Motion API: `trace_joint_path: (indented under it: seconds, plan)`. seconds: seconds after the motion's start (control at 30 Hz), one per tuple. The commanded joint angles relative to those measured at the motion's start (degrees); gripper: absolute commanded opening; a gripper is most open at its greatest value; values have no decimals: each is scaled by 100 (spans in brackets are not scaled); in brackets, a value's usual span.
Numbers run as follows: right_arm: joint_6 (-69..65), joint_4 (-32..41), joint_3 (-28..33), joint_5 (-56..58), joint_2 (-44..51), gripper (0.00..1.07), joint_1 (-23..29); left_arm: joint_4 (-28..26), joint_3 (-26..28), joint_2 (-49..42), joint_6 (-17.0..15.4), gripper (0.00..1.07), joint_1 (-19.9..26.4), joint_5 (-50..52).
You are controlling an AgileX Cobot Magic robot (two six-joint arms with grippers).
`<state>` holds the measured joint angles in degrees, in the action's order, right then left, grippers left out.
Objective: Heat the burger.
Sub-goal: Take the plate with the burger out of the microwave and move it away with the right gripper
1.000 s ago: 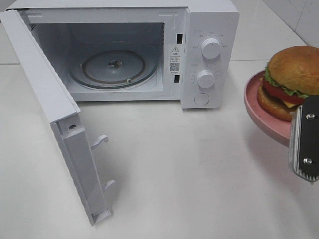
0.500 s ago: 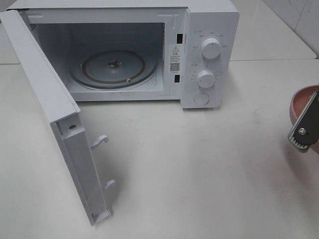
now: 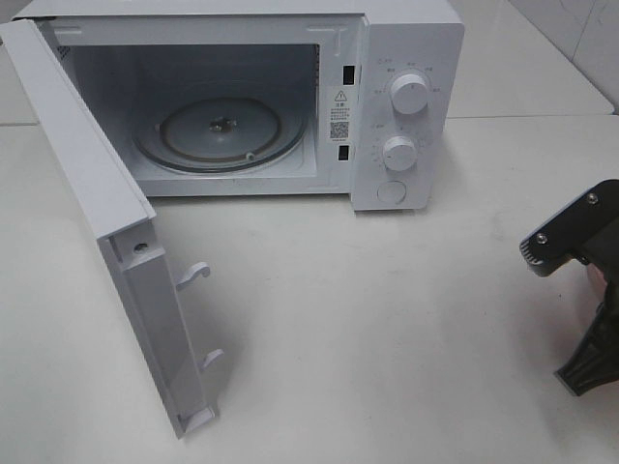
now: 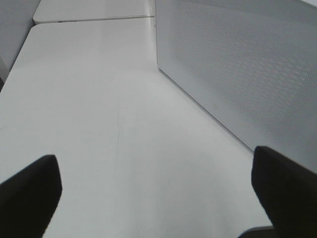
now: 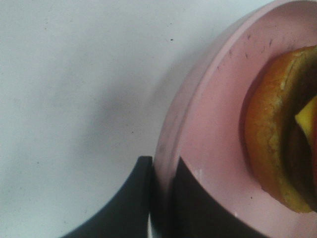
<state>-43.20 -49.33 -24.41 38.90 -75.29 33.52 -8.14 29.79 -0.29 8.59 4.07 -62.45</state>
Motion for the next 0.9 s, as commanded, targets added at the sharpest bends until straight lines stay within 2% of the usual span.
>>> trace_joint_path:
  seconds: [0.03,0.23,0.6,0.73,0.9]
  plan:
    - [-837,-642,-52,103,-281,0,-17,6,-11,-109,-40,98,-6,97]
    - [-1799,-997,-52,97,-940,0,-17,6,-11,-109,-40,98,-6,97]
    - [-2584,-1369,-74,-183,-1839,1,-17,6,-11,-109,-40,98,-6,97]
    - [-2911,-1473,-275,-86,-2332,5,-17,6,-11,-109,-40,98,-6,97]
    - [-3071,-1461,-338,11,-2630,15,-17,6,-11,-109,-40,98,-6,97]
